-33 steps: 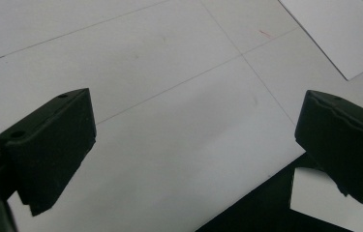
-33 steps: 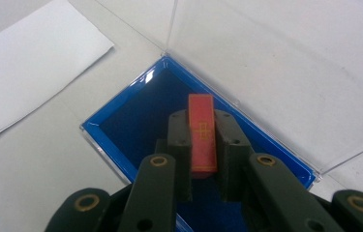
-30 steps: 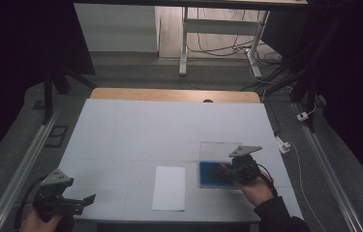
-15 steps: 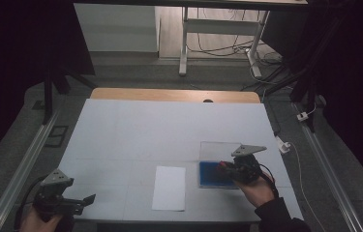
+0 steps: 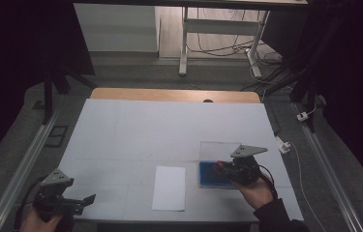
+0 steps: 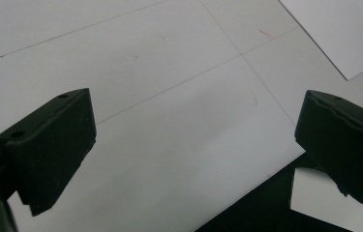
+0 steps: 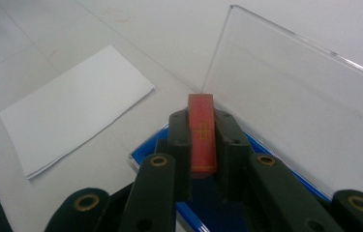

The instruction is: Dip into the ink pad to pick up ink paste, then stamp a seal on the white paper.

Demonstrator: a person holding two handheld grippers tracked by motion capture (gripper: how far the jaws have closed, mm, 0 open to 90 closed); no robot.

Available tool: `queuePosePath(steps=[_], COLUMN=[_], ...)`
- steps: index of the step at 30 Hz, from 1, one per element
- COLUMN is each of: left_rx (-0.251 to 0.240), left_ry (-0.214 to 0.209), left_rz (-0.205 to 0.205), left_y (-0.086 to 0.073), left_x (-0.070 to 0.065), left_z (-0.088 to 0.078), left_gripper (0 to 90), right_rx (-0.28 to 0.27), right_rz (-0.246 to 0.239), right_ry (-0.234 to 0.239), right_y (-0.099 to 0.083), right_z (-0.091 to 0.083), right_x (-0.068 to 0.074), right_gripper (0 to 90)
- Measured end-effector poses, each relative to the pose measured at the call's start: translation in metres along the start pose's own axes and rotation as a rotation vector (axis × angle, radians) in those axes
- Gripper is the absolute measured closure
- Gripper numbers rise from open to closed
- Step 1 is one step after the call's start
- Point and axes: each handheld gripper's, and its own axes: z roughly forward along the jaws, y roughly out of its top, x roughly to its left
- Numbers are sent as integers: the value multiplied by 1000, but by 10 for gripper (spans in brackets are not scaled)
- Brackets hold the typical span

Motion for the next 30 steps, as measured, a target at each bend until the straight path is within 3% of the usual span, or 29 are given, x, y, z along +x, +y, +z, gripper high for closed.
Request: queuePosePath(steps=[30], left_rx=[-2], left_ry=[-6], left_rz=[-9], left_y=[0], left_x=[2], left_z=[0], left_gripper=[13], right_rx=[-29], right_rz=[-30], right_ry=[89], right_y=[14], right_z=[9], right_x=[17], right_gripper=[792])
